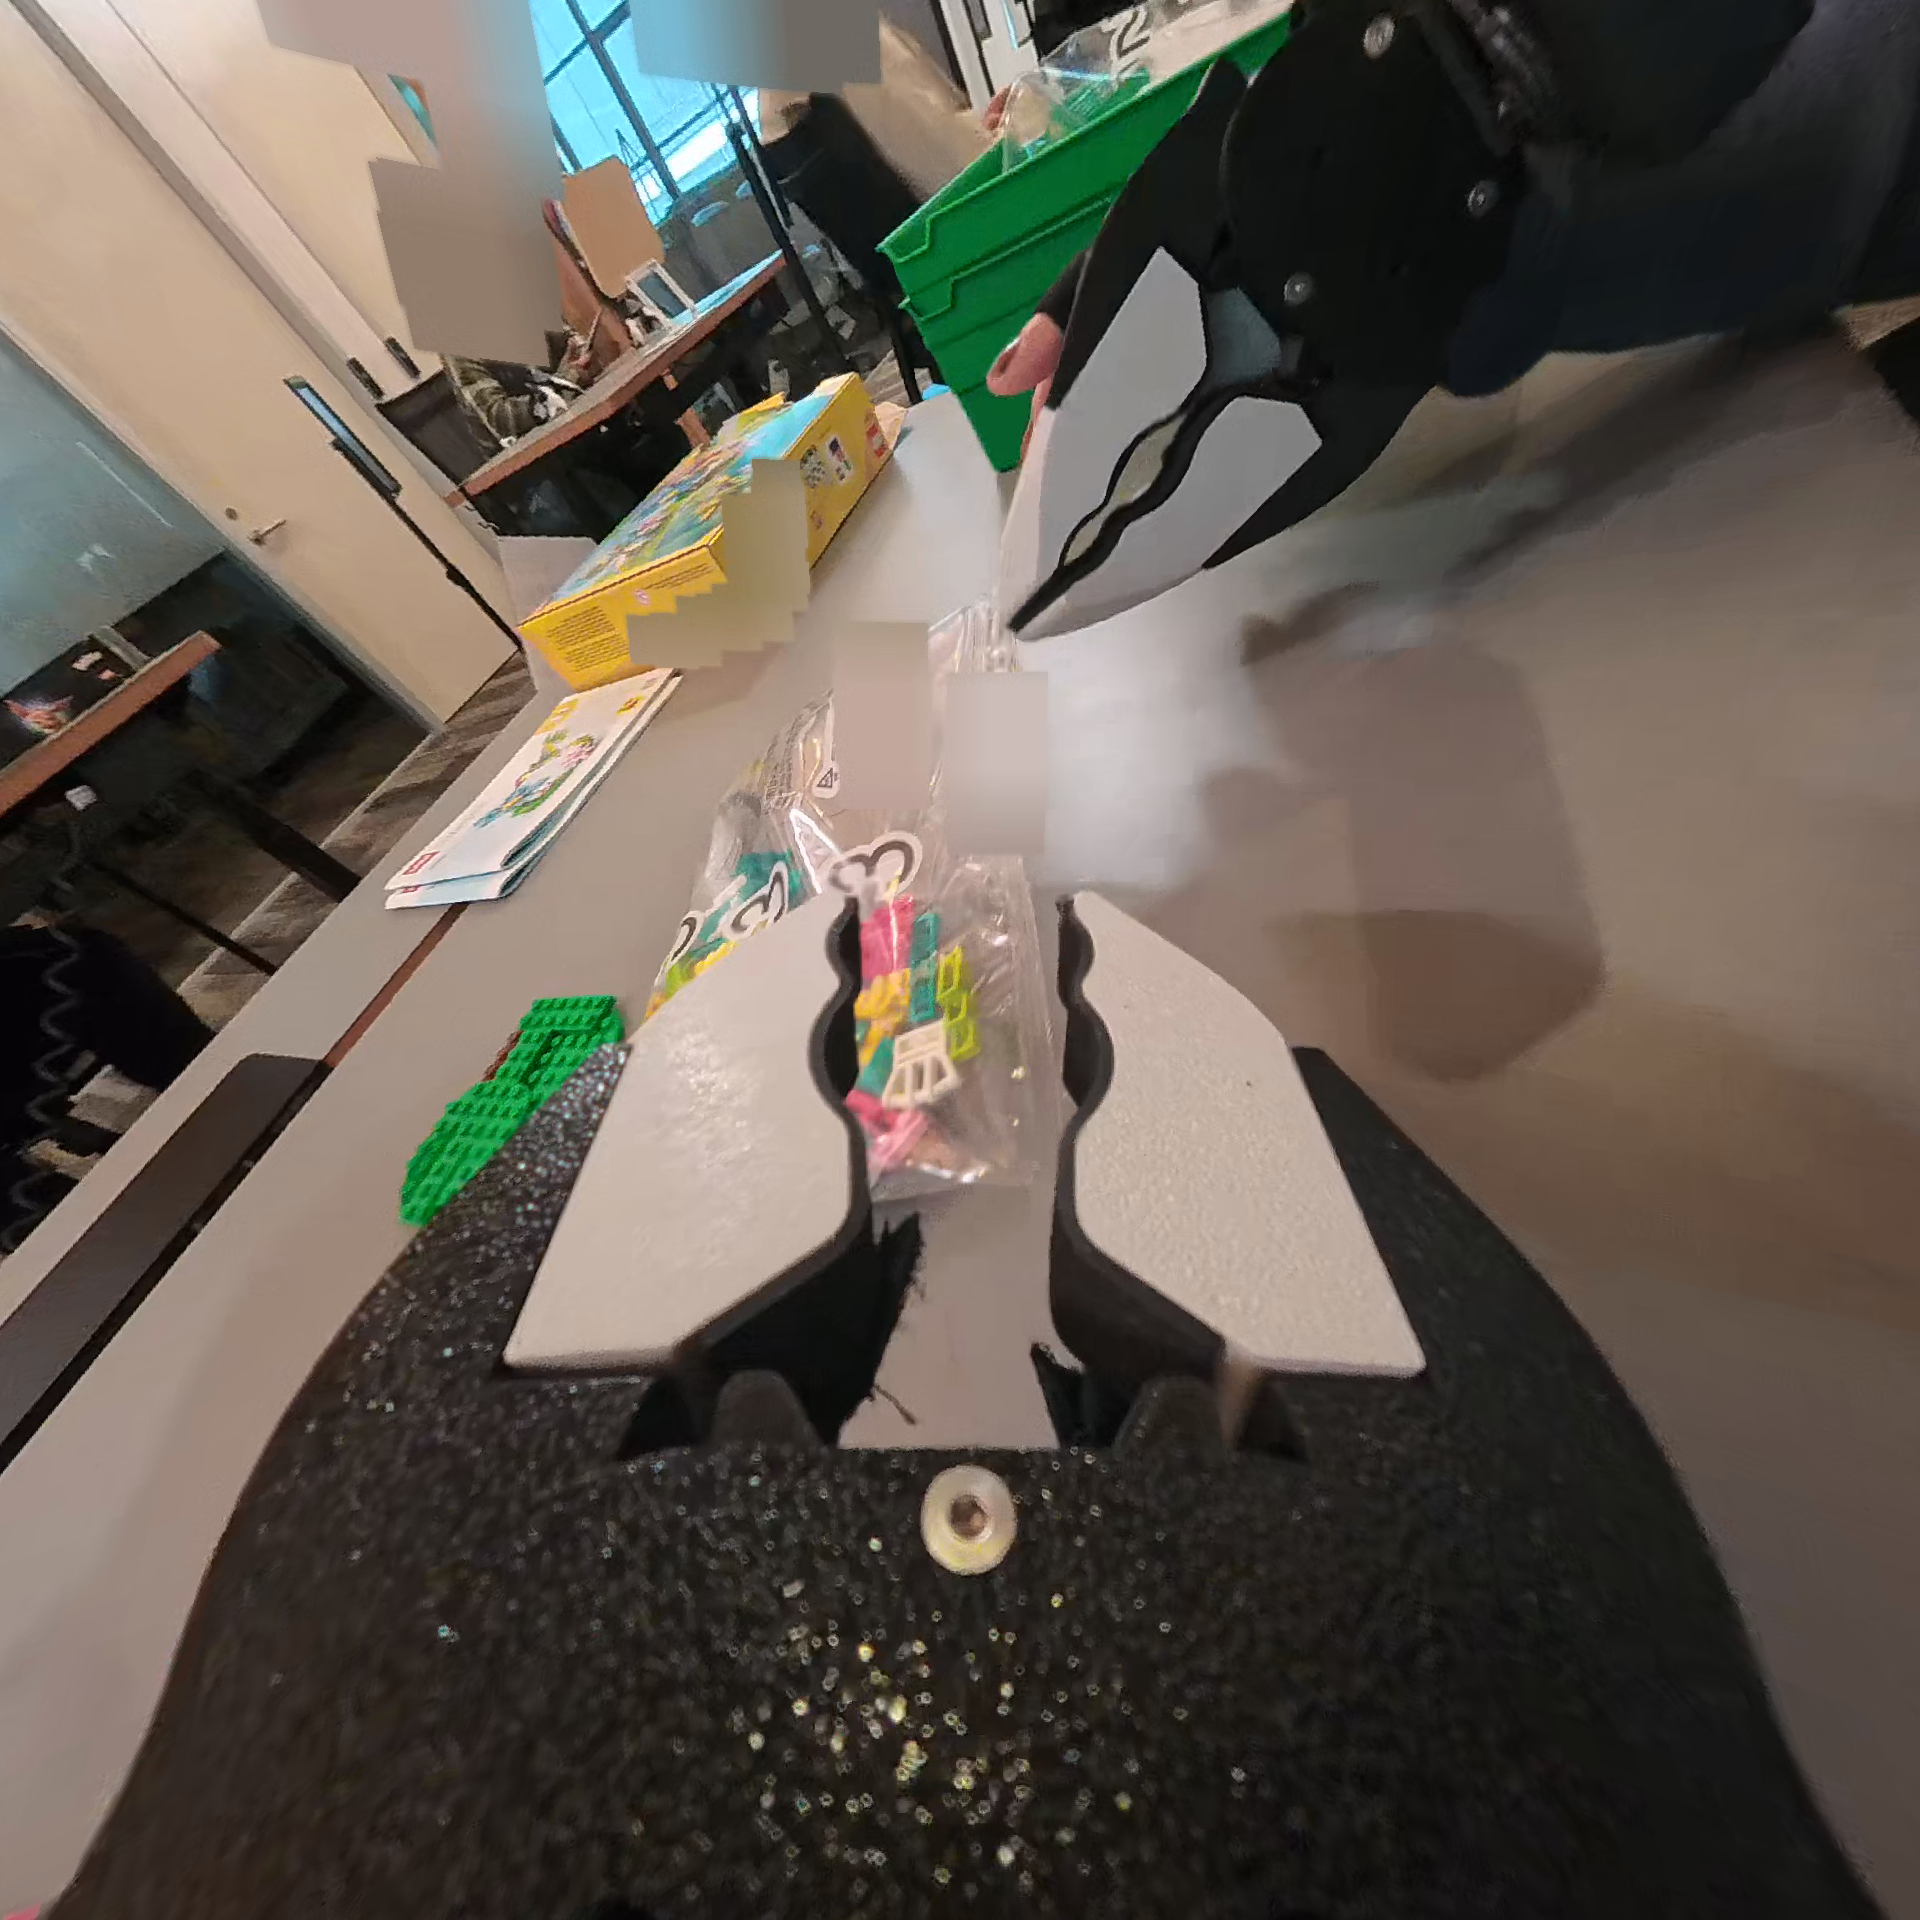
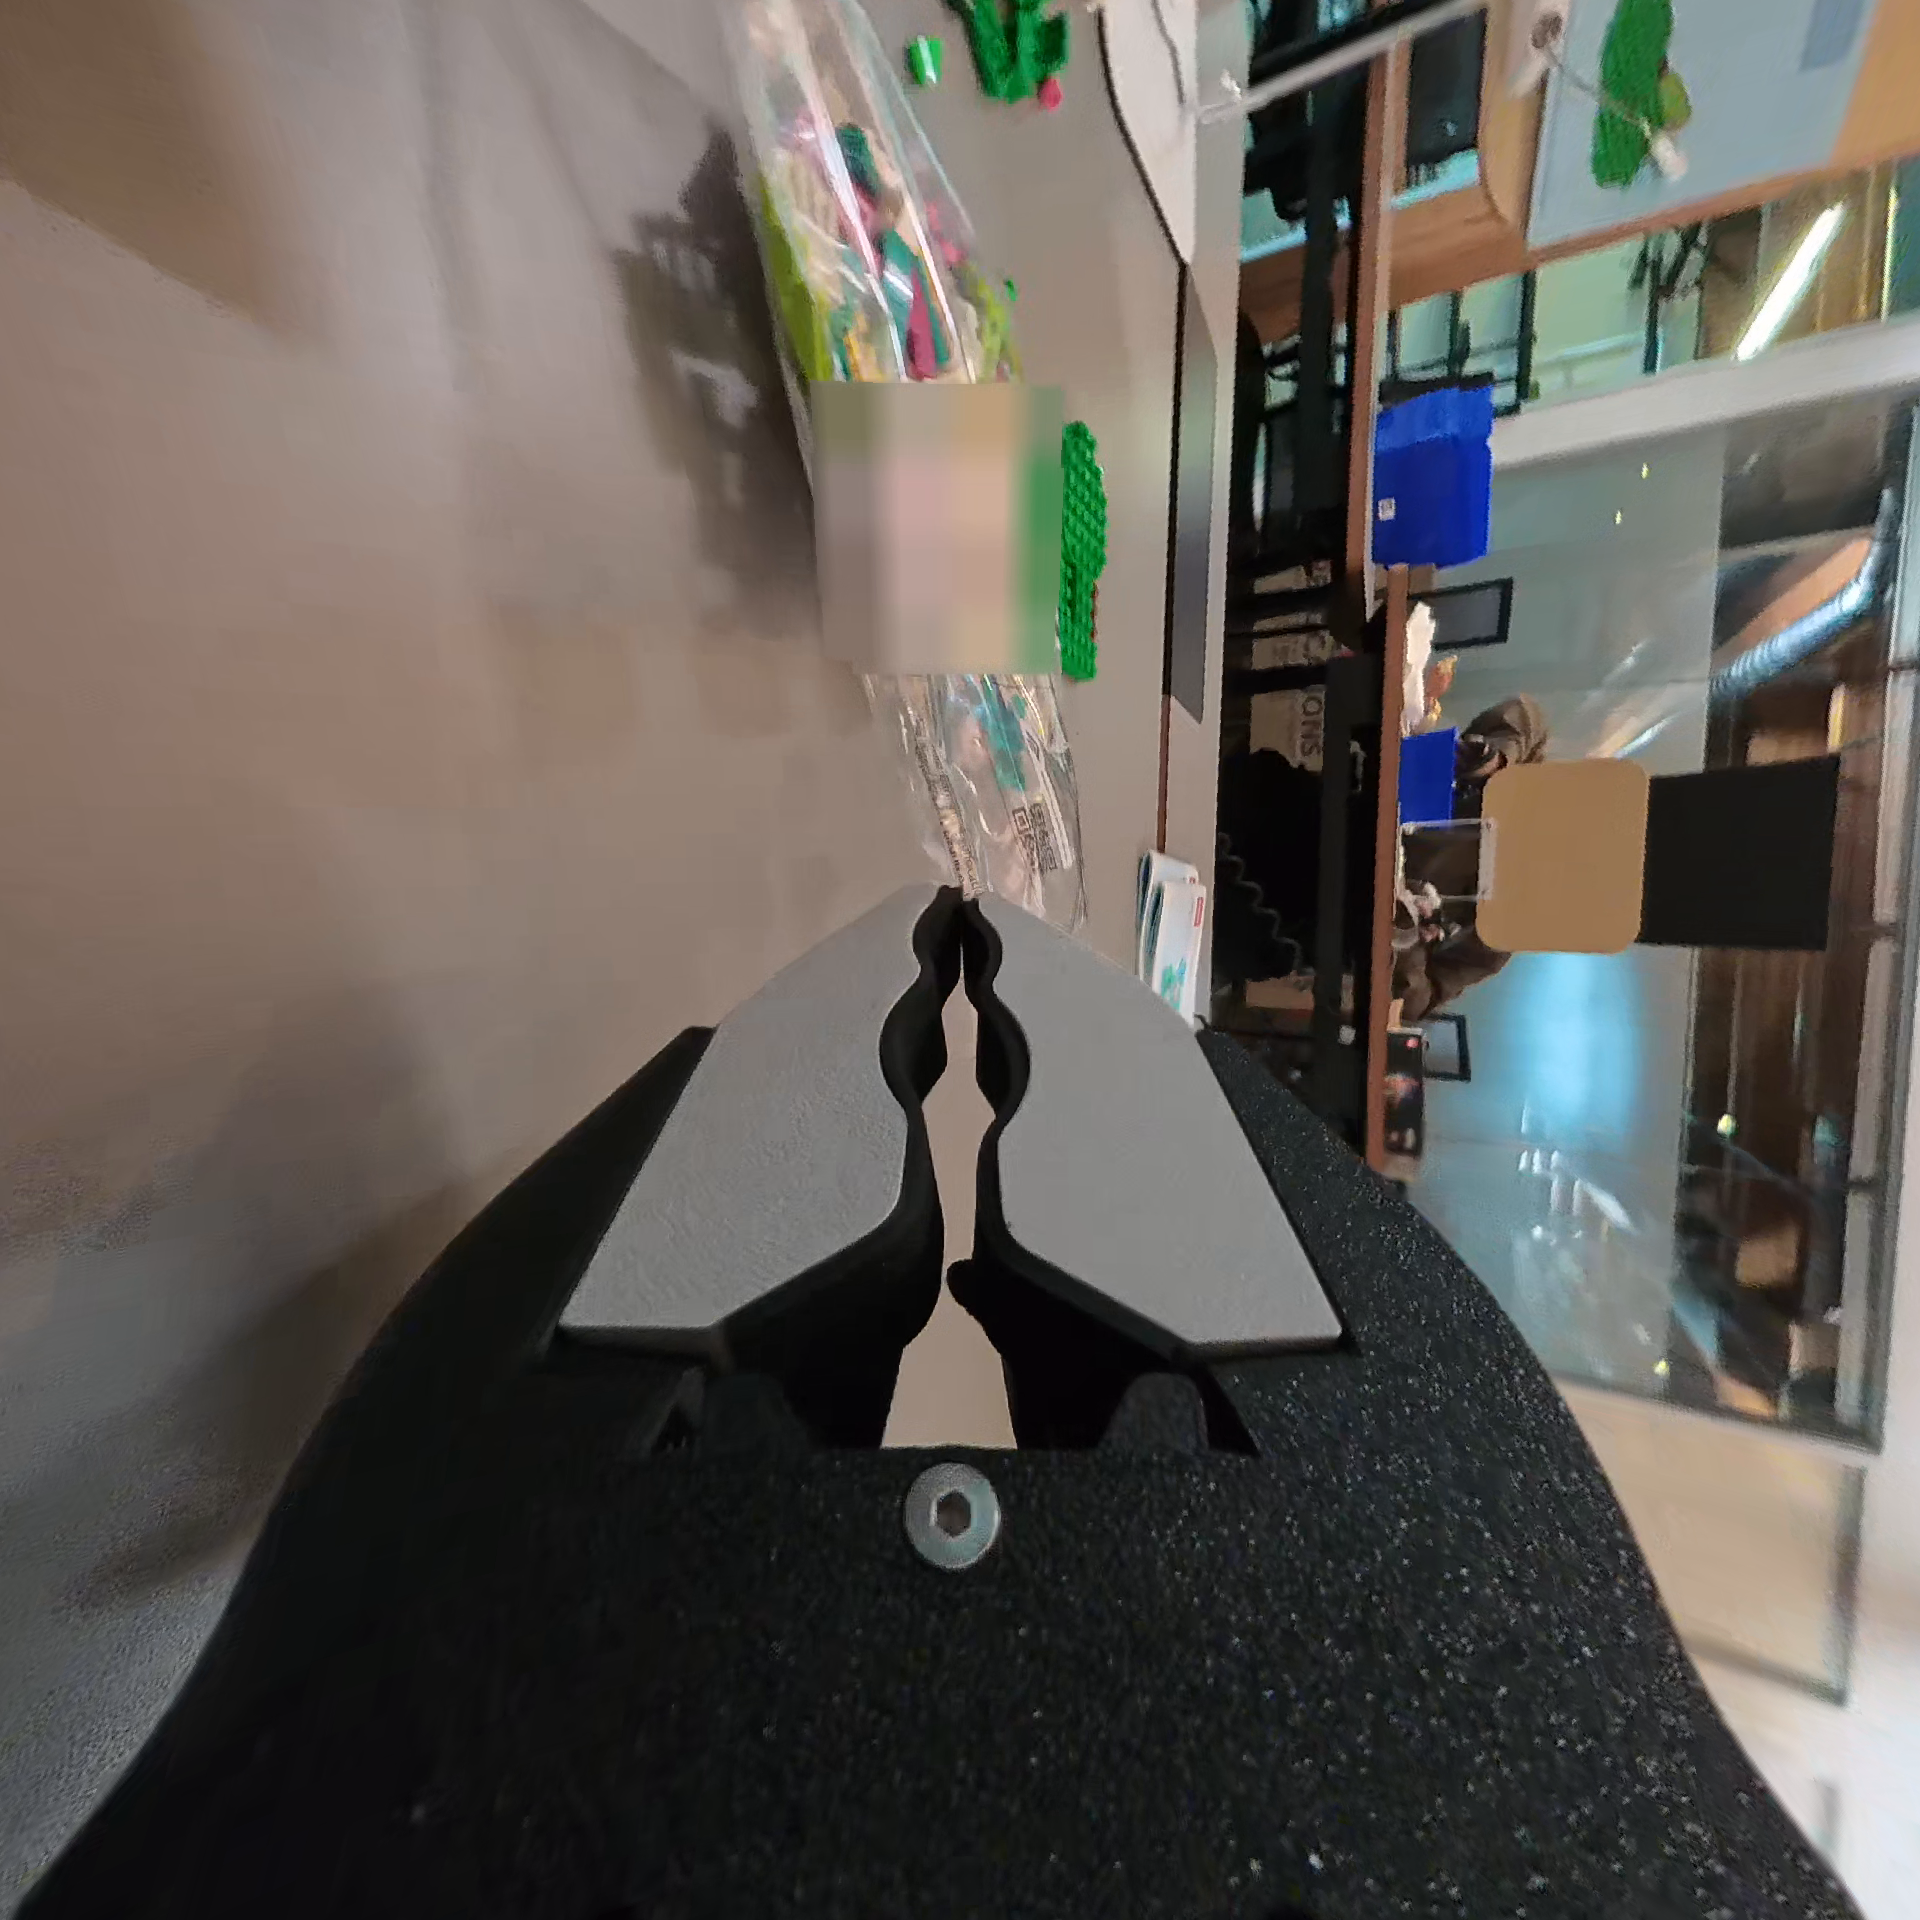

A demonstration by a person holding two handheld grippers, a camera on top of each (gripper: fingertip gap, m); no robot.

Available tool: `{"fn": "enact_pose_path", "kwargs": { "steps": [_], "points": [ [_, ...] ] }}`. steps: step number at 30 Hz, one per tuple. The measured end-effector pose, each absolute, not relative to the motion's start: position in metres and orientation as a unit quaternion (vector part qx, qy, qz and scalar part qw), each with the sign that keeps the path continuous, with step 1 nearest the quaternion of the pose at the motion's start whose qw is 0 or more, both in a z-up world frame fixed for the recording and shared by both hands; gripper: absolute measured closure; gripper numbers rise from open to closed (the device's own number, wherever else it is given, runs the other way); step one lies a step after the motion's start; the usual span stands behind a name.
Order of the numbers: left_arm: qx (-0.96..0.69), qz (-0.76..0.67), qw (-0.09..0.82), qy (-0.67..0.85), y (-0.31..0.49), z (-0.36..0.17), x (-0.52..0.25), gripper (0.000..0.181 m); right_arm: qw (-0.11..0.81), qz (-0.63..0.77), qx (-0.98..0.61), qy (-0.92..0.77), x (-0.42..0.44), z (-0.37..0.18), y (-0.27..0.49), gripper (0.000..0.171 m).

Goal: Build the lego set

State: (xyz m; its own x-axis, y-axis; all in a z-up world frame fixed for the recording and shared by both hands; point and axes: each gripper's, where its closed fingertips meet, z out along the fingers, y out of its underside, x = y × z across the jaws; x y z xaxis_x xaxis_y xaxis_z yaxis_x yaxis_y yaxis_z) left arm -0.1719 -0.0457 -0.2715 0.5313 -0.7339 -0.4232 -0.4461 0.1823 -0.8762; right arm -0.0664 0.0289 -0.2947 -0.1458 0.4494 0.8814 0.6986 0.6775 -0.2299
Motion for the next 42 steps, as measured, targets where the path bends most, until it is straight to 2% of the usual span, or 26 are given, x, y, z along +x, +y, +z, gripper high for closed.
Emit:
{"fn": "enact_pose_path", "kwargs": {
  "steps": [6, 10, 15, 19, 20, 25, 29, 34, 42],
  "points": [
    [-0.648, -0.043, 0.582, 0.488, -0.036, -0.286, -0.188, 0.117, 0.539, -0.067, -0.421, -0.726, -0.067, -0.279, 0.033, 0.171],
    [-0.647, -0.010, 0.571, 0.505, -0.035, -0.293, -0.193, 0.114, 0.546, -0.052, -0.419, -0.724, -0.070, -0.268, 0.035, 0.171],
    [-0.621, 0.041, 0.570, 0.536, -0.035, -0.298, -0.190, 0.138, 0.549, -0.039, -0.415, -0.725, -0.072, -0.265, 0.032, 0.171],
    [-0.611, 0.163, 0.596, 0.494, -0.016, -0.281, -0.201, 0.177, 0.557, -0.025, -0.414, -0.720, -0.073, -0.253, 0.028, 0.171],
    [-0.612, 0.171, 0.605, 0.480, -0.013, -0.270, -0.201, 0.181, 0.563, -0.026, -0.412, -0.716, -0.073, -0.244, 0.029, 0.171],
    [-0.678, 0.057, 0.594, 0.428, 0.009, -0.214, -0.200, 0.181, 0.564, -0.013, -0.446, -0.695, -0.073, -0.187, 0.050, 0.171],
    [-0.746, -0.075, 0.512, 0.418, 0.028, -0.189, -0.198, 0.181, 0.526, 0.027, -0.498, -0.689, -0.074, -0.160, 0.074, 0.171],
    [-0.801, -0.178, 0.404, 0.404, 0.051, -0.207, -0.199, 0.181, 0.447, 0.101, -0.565, -0.687, -0.075, -0.175, 0.099, 0.171],
    [-0.805, -0.199, 0.405, 0.385, 0.070, -0.220, -0.197, 0.181, 0.431, 0.137, -0.597, -0.663, -0.073, -0.193, 0.117, 0.171]
  ]
}}
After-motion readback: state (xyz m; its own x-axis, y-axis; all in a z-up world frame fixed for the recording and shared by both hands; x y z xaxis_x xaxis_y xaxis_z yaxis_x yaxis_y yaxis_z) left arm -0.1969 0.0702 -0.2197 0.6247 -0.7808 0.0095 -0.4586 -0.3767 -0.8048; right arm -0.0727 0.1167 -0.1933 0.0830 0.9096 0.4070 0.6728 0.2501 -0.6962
